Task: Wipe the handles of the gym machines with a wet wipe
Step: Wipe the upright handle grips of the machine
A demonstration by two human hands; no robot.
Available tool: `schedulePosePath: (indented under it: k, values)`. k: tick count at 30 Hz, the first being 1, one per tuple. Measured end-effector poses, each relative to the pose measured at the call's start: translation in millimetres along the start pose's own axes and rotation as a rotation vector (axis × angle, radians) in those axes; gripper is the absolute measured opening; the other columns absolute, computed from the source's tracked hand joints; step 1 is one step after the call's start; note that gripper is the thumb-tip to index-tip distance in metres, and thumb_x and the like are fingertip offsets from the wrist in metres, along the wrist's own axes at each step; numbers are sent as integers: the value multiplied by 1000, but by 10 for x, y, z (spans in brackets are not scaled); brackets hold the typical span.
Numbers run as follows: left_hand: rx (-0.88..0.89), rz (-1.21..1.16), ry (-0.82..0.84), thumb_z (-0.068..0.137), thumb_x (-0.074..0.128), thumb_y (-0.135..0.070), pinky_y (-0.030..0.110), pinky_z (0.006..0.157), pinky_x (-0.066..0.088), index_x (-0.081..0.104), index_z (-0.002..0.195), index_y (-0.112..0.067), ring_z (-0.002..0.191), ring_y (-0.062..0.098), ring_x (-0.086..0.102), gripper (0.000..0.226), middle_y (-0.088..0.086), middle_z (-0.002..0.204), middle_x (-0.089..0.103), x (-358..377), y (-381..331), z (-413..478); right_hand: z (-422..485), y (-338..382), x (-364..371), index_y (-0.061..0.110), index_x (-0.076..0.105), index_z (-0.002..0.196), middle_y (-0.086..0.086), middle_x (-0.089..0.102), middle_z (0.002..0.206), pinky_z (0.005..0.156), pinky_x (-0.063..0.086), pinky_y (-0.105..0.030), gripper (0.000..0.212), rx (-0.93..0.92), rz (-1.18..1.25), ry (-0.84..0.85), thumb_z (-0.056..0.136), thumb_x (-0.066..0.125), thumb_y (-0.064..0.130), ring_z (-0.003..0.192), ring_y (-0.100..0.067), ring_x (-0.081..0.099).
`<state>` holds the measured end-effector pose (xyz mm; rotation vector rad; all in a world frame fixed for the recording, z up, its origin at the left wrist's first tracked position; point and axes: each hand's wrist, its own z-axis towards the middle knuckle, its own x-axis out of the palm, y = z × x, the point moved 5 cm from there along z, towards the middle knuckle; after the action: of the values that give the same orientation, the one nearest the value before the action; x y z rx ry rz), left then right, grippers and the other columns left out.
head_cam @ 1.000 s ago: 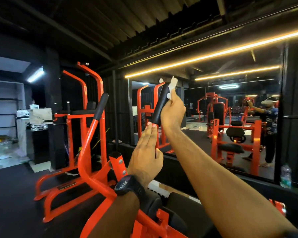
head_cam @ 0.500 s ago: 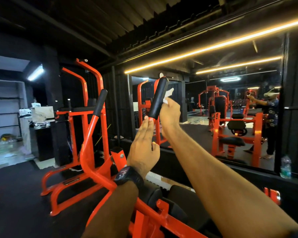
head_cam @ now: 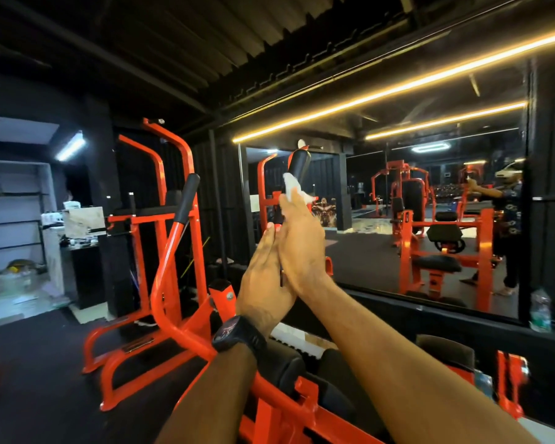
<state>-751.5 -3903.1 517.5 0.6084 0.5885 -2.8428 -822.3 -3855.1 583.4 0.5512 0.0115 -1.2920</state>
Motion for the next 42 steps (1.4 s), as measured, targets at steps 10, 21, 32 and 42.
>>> schedulePosePath:
  k: [10,21,32,42]
  values:
    - [47,67,-15,88,56,-3,5,115,2,24,158,-19,148,-2,8,79,-16,159,7,25,26,7,496,15,-220,9,54,137,-10,53,138,106,44,-33,58,-623,-707,186,83,74,6,134,-25,46]
    - [-223,-326,-243,97,54,-6,20,103,47,55,142,-17,108,-17,56,46,-10,128,63,-680,342,-6,258,480,226,22,49,109,-1,65,85,69,54,-42,12,-192,-16,195,97,50,18,76,-21,64]
    - [-320,-312,-383,96,65,-19,33,82,58,67,124,-17,91,14,69,28,4,110,71,-2157,1398,-213,-175,1501,1533,22,70,112,3,71,107,92,54,-34,31,101,537,240,89,59,4,100,-11,66]
    - [-268,-285,-319,95,67,-16,17,72,53,70,110,-15,82,7,67,16,-3,98,71,-2561,2051,-209,-377,1755,2026,14,71,100,-3,74,95,82,59,-49,19,254,605,167,86,66,2,90,-22,72]
